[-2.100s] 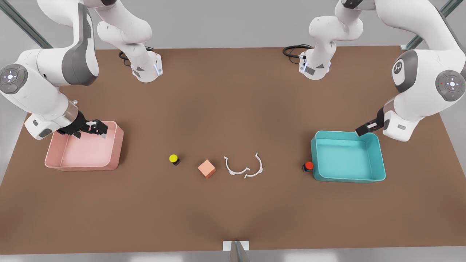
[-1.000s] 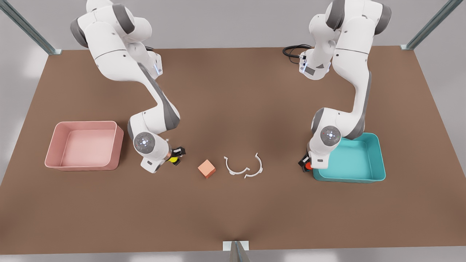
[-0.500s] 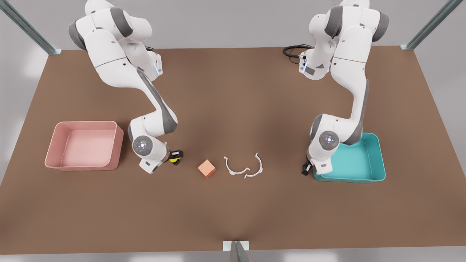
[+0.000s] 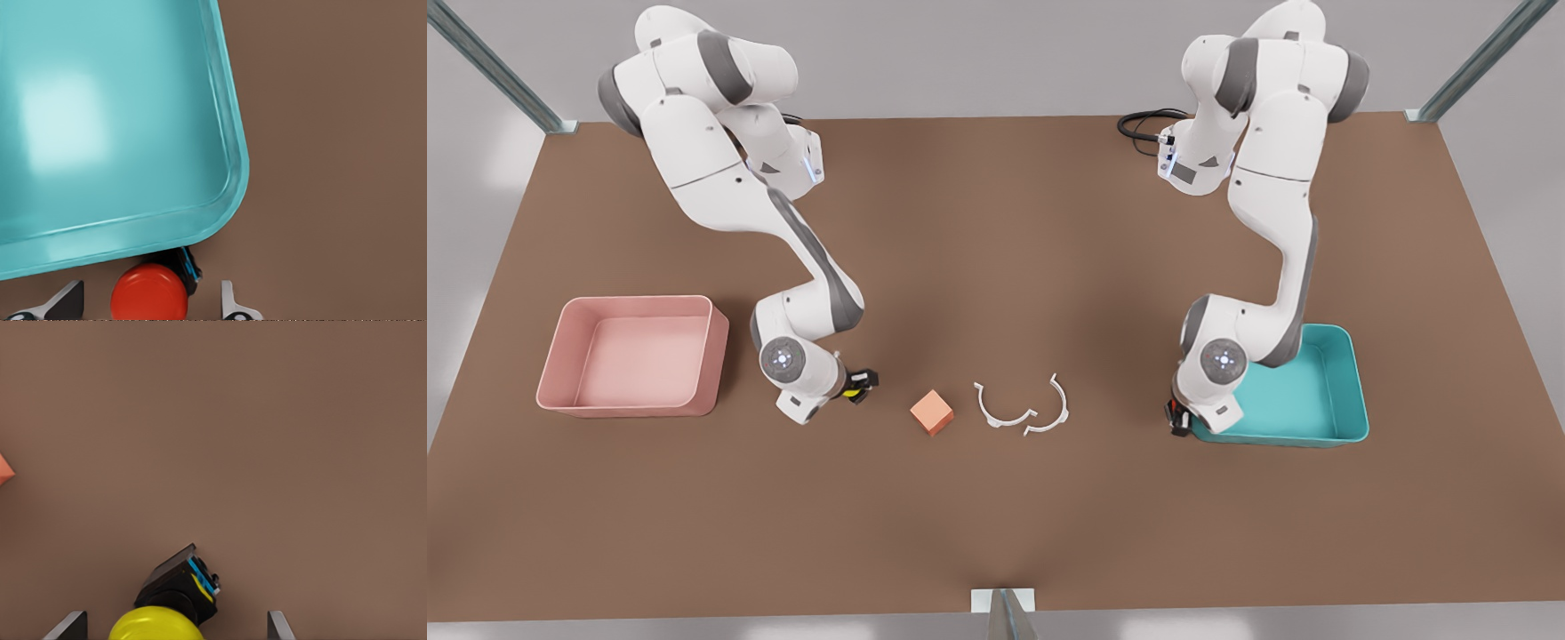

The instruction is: Place the red button in the blue storage box with the left arm, and place the yellow button in the pink storage box with the right arm

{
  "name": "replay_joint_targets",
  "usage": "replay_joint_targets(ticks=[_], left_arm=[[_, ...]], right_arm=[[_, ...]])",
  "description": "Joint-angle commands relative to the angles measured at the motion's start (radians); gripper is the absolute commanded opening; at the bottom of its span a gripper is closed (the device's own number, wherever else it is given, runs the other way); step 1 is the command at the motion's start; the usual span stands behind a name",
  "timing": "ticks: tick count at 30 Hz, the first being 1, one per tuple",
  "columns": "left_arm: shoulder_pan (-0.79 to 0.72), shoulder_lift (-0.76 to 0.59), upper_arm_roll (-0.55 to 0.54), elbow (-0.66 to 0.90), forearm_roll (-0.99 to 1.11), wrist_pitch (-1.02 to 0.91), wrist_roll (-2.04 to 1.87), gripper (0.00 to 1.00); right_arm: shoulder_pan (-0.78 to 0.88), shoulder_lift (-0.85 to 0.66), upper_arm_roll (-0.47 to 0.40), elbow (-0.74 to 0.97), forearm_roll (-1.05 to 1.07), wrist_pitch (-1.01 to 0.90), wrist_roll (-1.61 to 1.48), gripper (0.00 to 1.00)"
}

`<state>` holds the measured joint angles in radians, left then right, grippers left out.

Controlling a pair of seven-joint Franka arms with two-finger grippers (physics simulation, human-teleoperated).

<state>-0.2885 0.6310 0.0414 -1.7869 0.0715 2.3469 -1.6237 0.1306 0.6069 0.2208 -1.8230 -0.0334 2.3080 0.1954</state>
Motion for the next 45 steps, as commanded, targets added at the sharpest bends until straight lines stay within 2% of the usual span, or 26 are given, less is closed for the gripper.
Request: replay_joint_targets(ticks=[1,8,10,13,15,16,20,21,24,25,30,34,35,36,39,42,45], left_arm=[[0.000,0.010,0.000,0.001,0.002,0.022,-0.235,1.00],[0.002,0.027,0.000,0.001,0.004,0.037,-0.232,1.00],[0.003,0.029,0.000,0.001,0.004,0.037,-0.229,1.00],[0.006,0.029,0.000,0.001,0.004,0.037,-0.228,1.00],[0.005,0.029,0.000,0.001,0.004,0.037,-0.228,0.92],[0.005,0.029,0.000,0.001,0.004,0.037,-0.228,0.78],[0.005,0.029,0.000,0.001,0.004,0.037,-0.228,0.65],[0.005,0.029,0.001,0.001,0.004,0.037,-0.228,0.64],[0.003,0.029,0.000,0.012,0.004,0.037,-0.228,0.57],[0.003,0.029,0.000,0.015,0.004,0.035,-0.228,0.56],[0.000,0.007,0.000,0.061,0.002,-0.017,-0.183,0.56],[0.003,-0.106,-0.002,0.078,-0.004,-0.130,-0.081,0.56],[0.006,-0.137,0.000,0.078,-0.002,-0.172,-0.028,0.56],[0.009,-0.143,0.000,0.078,-0.002,-0.190,0.001,0.53],[0.066,-0.165,0.002,0.078,-0.002,-0.247,0.140,0.52],[0.149,-0.171,0.018,0.080,0.001,-0.271,0.375,0.52],[0.163,-0.168,0.077,0.083,0.002,-0.271,0.522,0.52]], right_arm=[[0.000,0.007,0.000,0.001,0.001,0.054,-0.030,1.00],[0.003,0.028,0.000,0.005,-0.003,0.099,-0.037,1.00],[0.000,0.034,-0.001,0.005,-0.003,0.099,-0.059,0.87],[-0.003,0.047,-0.001,0.005,-0.003,0.113,-0.070,0.76],[-0.003,0.050,-0.001,0.004,-0.003,0.114,-0.074,0.75],[-0.003,0.050,-0.003,0.004,-0.003,0.114,-0.076,0.68],[-0.003,0.050,-0.003,0.005,-0.003,0.114,-0.083,0.52],[-0.003,0.050,-0.003,0.004,-0.003,0.114,-0.083,0.50],[-0.003,0.051,-0.003,0.005,-0.003,0.113,-0.083,0.55],[-0.003,0.051,-0.003,0.004,-0.003,0.113,-0.083,0.64],[-0.002,0.050,-0.003,-0.006,-0.003,0.105,-0.125,0.67],[0.000,0.040,-0.003,-0.039,-0.020,0.102,-0.174,0.67],[0.000,0.040,-0.003,-0.038,-0.039,0.103,-0.172,0.41],[0.000,0.040,-0.003,-0.038,-0.039,0.103,-0.172,0.36],[0.000,0.027,-0.003,-0.030,-0.039,0.102,-0.172,0.36],[-0.003,-0.053,-0.012,-0.021,-0.039,0.065,-0.168,0.36],[-0.114,-0.150,-0.001,-0.019,-0.039,-0.038,-0.197,0.37]])
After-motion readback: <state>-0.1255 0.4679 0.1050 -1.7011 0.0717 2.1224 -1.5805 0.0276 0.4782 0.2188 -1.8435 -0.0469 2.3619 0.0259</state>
